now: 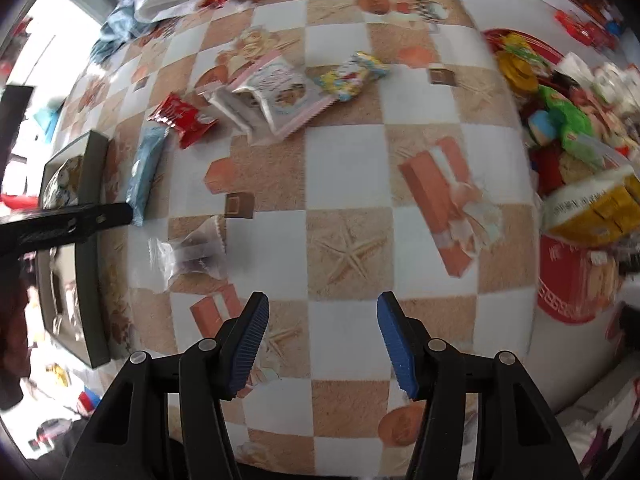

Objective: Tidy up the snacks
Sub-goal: 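Grasp light-blue bar with left tool while right tool grasps clear wrapped candy, then lift the light-blue bar and clear candy and carry them toward the tray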

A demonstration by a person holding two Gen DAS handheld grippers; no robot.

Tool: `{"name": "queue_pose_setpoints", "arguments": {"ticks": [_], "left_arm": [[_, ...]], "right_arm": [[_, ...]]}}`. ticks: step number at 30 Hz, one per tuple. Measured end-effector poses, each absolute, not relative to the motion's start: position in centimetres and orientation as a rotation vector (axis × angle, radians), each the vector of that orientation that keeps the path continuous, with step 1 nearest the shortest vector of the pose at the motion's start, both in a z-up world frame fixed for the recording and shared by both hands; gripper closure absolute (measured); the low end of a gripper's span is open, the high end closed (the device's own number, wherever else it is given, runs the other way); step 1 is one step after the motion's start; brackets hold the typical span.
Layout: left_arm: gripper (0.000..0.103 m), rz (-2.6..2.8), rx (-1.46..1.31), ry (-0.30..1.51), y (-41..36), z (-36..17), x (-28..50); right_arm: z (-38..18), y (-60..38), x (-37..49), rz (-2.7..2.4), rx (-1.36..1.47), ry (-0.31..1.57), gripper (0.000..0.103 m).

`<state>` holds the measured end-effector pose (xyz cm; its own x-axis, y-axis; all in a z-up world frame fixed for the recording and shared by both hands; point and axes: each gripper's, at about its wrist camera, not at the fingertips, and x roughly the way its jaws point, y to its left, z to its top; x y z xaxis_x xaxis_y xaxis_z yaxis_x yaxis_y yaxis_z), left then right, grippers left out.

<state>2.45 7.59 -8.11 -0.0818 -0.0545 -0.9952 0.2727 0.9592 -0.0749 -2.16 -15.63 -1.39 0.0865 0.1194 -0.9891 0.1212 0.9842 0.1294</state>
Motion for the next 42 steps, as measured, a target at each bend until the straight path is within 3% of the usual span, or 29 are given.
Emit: {"name": "queue_pose_setpoints", "arguments": {"ticks": [7, 9, 13, 19, 20, 21, 22, 28, 36, 42], "left_arm": [[0.041, -0.279, 0.215, 1.6, 6.7, -9.5, 4.0], [0.047, -0.272, 0.251, 1.573, 6.2, -9.5, 4.5], [0.077, -0.265, 0.261, 1.535, 6.7, -9.0, 5.0], [0.077, -0.282, 0.286, 1.516, 7.2, -9.0, 5.0], [0.078, -0.278, 0.268, 1.515, 7.4, -8.9, 5.0], [0.078, -0.273, 0.244, 1.514, 7.7, -8.8, 5.0], [0.078, -0.272, 0.222, 1.518, 8.0, -8.8, 4.8], [0.078, -0.271, 0.137, 1.561, 9.7, -8.5, 3.2], [0.078, -0.311, 0.103, 1.59, 10.1, -8.4, -0.9], [0.078, -0.344, 0.088, 1.591, 10.6, -7.7, -3.6]], "right_arm": [[-1.4, -9.8, -2.4, 0.364, -0.138, 1.423, 0.045], [-1.4, -7.7, -2.4, 0.468, -0.287, 1.374, 0.045], [-1.8, -3.8, -2.2, 0.677, -0.553, 1.272, 0.045], [-4.3, -0.4, -0.6, 0.843, -0.695, 1.254, 0.045], [-4.7, -0.2, -0.5, 0.857, -0.698, 1.265, 0.052], [-5.0, -0.1, -0.5, 0.869, -0.69, 1.252, 0.068], [-5.3, -0.1, -0.4, 0.868, -0.683, 1.265, 0.073], [-6.7, -2.9, 0.1, 0.728, -0.535, 1.365, 0.074], [-8.6, -12.2, -0.7, 0.347, 0.077, 1.524, 0.074], [-9.0, -14.2, -1.9, 0.242, 0.181, 1.53, 0.074]]}}
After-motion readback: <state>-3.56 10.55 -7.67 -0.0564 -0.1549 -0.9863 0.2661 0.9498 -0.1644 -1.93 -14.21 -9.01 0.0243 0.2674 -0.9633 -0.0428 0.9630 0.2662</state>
